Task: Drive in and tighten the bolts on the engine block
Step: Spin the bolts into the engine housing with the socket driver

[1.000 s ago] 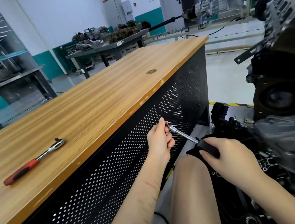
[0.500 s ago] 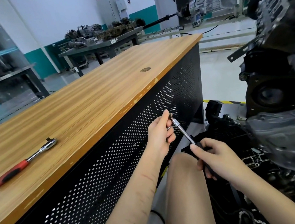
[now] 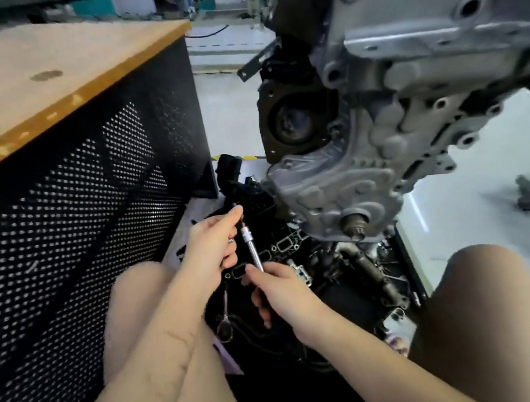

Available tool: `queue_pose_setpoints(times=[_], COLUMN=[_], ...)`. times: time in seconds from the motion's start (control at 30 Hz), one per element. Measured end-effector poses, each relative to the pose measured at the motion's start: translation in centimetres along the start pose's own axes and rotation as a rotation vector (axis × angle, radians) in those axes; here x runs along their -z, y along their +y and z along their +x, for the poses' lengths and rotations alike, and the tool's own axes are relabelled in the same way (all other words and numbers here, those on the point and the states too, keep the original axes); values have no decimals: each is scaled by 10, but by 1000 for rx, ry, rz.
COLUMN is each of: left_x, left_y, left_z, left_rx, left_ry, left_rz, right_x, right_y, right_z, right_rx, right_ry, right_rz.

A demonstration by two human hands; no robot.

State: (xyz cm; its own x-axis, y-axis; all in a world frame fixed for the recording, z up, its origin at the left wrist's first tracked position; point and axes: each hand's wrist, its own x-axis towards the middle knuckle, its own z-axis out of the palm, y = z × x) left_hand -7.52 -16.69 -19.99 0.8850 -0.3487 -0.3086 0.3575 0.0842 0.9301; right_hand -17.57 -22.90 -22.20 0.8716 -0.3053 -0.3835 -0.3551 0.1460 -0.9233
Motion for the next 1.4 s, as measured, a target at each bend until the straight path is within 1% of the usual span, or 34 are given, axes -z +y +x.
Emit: queue_pose_setpoints(times=[0.23,0.4,0.67,0.87,1.03,1.17,1.4], left_x=[-11,-19,-38,-44,-48,-52,-68], left_y=[-34,-47,-58,-66,-71,-76,-78], left_z=[19,32,46,52,59,67,78], left_rx=[103,195,240,273,288,301,273], left_ry=[-20,-86,-165,-177,-196,-205,-227], left_rz=[16,17,84,142,226,270,246], right_x=[8,9,21,25,31,36,45], right_y=[21,33,41,45,47,47,40], right_z=[6,18,30,31,35,40,48], right_rx=[-164,-220,-246,-263,-318,-293,-215], right_ry=[93,167,277,292,304,314,311], right_rz=[87,81,117,96,85,11,-153])
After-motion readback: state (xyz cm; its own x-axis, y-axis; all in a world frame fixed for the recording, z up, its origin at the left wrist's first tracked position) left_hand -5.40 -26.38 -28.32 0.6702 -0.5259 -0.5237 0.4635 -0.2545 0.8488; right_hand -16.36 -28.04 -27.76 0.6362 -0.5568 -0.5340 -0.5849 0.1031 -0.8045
